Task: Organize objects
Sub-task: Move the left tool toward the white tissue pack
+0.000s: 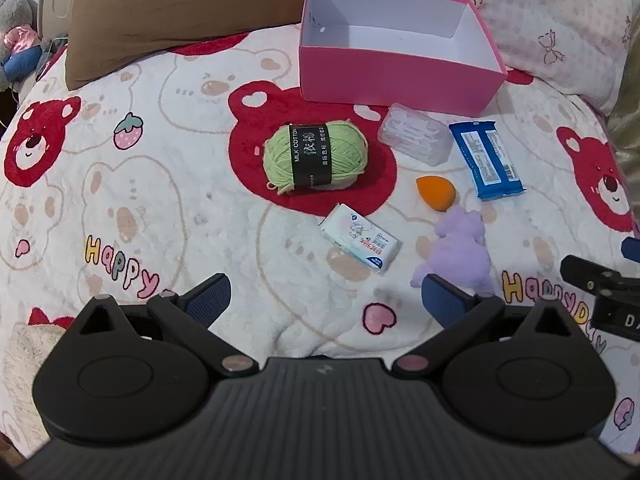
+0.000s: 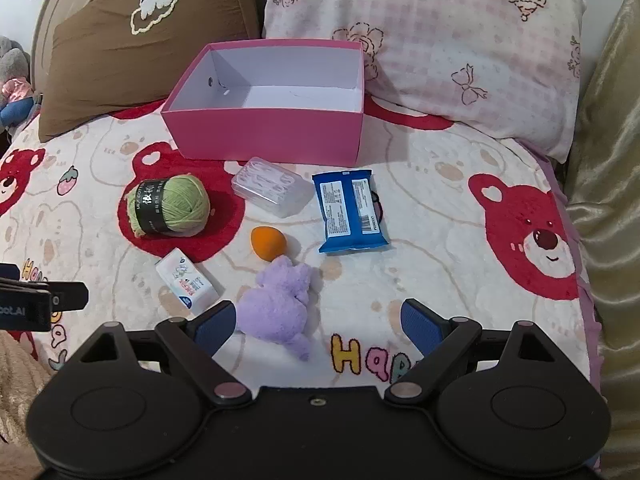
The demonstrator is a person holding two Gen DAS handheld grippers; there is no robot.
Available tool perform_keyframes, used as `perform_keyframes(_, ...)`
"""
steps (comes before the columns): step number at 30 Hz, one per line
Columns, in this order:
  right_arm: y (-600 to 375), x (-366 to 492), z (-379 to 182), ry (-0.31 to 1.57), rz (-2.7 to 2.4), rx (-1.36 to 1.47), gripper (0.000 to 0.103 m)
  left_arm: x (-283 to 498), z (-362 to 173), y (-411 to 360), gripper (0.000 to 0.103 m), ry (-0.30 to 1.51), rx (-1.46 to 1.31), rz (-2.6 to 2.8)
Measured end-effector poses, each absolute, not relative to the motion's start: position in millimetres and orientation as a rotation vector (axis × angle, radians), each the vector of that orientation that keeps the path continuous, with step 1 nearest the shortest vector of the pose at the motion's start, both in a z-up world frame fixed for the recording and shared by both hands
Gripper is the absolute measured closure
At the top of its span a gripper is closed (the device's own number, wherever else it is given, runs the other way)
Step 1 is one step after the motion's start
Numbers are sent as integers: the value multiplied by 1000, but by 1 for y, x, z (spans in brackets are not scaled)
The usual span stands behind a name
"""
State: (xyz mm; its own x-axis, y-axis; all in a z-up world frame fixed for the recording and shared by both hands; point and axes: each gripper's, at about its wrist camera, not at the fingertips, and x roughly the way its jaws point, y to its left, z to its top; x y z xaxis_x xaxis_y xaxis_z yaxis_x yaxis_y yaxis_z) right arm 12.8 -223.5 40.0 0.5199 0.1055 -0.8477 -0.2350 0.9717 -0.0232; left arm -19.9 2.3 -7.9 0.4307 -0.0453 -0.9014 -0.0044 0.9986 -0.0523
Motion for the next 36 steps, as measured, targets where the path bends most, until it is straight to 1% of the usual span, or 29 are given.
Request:
perform_keyframes(28,-227,7,38,987,277,-117,10,-21,-9,3,0,1146,-120,-69)
perform_keyframes(30,-227,6,38,984,287,-114,9,-21,-10,4,0,1150,-127,-71)
perform_keyframes(32,-226,5,39,979,301,-119,5,-21,-11,4,0,1155,-119,-71)
perform_keyframes(36,-224,2,40,965,340,-124,3,-19,-12,4,0,1164,-114,-68)
